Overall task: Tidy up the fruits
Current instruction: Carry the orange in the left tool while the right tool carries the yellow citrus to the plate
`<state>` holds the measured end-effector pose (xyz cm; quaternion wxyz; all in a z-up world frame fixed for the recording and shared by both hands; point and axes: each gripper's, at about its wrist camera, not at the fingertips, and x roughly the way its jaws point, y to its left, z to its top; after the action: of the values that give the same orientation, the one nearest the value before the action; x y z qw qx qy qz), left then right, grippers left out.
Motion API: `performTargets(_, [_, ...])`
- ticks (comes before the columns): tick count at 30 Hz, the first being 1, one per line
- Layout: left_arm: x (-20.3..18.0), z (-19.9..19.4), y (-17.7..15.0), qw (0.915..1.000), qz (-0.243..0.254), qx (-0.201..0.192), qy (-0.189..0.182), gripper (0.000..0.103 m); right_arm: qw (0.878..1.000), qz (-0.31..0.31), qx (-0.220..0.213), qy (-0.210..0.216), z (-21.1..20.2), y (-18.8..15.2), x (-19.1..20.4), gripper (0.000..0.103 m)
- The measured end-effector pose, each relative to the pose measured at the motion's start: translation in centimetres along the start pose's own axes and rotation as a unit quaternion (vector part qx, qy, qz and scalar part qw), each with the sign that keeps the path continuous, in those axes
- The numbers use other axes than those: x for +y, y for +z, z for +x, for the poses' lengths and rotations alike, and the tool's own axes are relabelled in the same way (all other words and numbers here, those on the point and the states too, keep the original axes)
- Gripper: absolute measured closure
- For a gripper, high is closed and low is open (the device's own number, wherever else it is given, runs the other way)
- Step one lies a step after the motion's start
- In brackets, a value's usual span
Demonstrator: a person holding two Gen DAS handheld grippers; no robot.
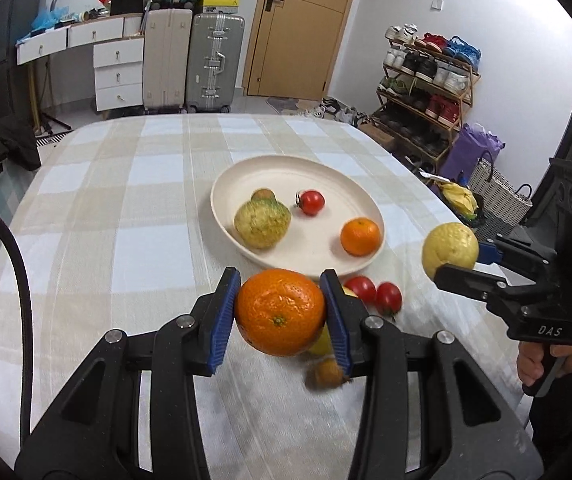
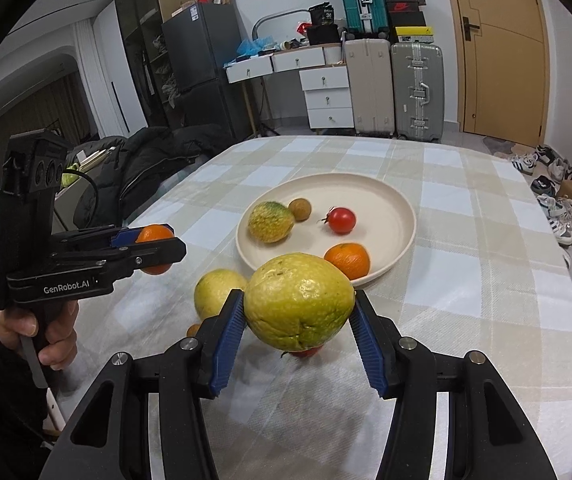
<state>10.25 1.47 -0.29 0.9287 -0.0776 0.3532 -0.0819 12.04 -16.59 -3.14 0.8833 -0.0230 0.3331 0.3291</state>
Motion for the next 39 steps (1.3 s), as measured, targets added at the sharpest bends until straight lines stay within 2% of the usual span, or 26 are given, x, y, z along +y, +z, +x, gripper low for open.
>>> performTargets(5, [-0.3,0.8,1.4,0.9999,0.001,-0.013,0.005,0.064,1.0,0.007,-0.01,-0.008,-0.3,0.9,-1.1,0.049])
performTargets(14, [-1.1,2.4,2.9,0.9999,0.003,-0.014,0.003,0.064,1.0,0.02,-0.016,-0.014,0.3,2.2,-2.5,0.049])
performTargets(39, [-2.6,10.2,4.6,0.9991,0.026,0.032,-0.002,0.064,0.997,0.067,-0.022,-0.022,4.0,5.1,-5.2,0.049])
